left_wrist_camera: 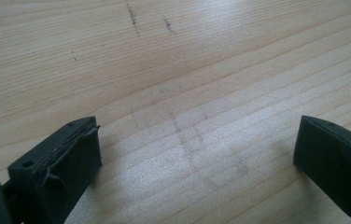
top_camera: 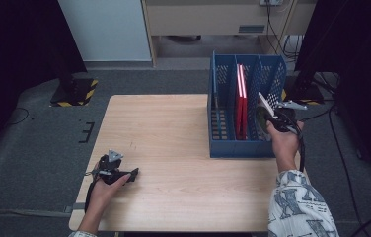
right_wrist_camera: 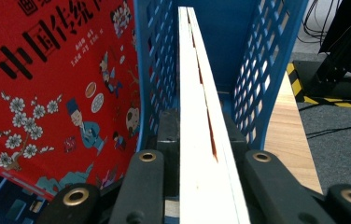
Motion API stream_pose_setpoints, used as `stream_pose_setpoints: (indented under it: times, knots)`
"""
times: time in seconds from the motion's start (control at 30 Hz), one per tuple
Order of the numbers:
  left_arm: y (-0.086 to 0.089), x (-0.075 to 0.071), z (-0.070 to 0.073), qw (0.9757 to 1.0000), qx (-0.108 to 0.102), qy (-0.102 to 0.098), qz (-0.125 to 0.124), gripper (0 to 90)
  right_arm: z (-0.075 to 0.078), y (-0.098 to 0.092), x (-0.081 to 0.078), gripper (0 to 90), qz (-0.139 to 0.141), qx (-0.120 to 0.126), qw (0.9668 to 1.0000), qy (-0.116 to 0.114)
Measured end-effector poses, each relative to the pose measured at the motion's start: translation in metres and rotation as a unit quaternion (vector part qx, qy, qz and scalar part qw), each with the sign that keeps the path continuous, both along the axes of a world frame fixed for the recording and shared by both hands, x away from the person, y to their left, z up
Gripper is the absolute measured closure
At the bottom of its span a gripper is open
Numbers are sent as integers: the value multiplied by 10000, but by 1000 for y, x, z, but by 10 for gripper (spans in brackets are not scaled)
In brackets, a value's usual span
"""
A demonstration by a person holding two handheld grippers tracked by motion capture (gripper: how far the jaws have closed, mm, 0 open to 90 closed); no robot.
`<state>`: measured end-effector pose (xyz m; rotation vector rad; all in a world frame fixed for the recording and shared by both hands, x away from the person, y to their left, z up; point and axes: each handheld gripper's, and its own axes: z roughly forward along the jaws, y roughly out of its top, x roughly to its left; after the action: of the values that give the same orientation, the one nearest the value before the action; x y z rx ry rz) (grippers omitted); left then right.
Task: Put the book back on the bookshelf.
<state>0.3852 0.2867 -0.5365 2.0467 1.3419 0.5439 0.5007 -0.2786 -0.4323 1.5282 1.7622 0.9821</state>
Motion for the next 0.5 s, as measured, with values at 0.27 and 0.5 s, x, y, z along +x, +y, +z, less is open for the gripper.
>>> stream_pose_setpoints:
  times: [0.27,0.5]
  knots:
    - [0,0,0,10000,0,0,-1,0,-7,6,-1,761,57,-86,9999,101]
    - [0,0,0,10000,4,4,-7,0,-10,8,-3,759,30,-107,9998,142]
